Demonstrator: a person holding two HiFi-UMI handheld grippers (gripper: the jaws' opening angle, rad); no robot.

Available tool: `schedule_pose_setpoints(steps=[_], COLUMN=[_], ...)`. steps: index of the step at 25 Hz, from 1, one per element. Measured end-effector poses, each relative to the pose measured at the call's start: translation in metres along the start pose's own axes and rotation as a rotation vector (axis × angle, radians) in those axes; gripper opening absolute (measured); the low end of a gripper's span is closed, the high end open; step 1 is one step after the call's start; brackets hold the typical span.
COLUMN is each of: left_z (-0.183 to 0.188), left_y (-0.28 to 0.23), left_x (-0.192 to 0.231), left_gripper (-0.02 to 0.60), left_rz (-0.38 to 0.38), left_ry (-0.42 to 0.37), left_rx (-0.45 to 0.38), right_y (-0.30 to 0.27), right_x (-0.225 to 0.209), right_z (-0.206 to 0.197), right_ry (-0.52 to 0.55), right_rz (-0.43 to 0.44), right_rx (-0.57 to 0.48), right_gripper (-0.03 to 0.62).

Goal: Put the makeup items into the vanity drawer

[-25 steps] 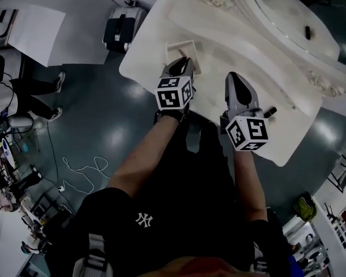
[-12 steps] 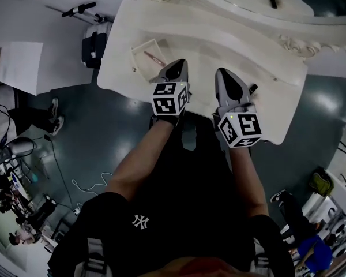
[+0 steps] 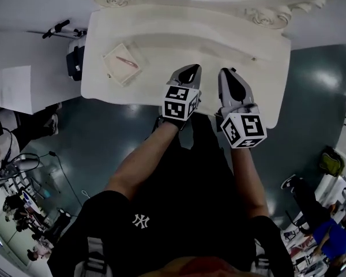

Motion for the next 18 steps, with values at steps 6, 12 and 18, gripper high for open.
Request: schedule_pose_setpoints(steps=[6,12,18], left_z=[-0.008,-0.024,-0.037], left_y=[-0.037,-0.066,-0.089], left_x=[-0.046,-0.077,-0.094], left_gripper=[0.005,0.005,0.029], left_rz=[-0.094,-0.137,-0.160], left_ry=[-0.063,-0.166,-0.231], left_rx=[0.049,0.106,0.155], right_y=[0.023,0.039,0.047], right_x=[-0.042,-0.076,-0.102], right_z=[0.006,0.003,0.000], right_ry=[-0.039,-0.081,-0.110], right_rz=[-0.045,-0.076,-0.098], right_rx=[-0.019,-0.020,-0.014], right_gripper=[0.023,0.023,0.023])
Point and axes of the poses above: the fingertips, and each gripper's own axes: y backward along the fingers, x to its left, z out of its top, the point moved 8 cm from there along y, backward along the fingers, and after that the axes turned 15 degrees about -y, right-handed, at the moved point
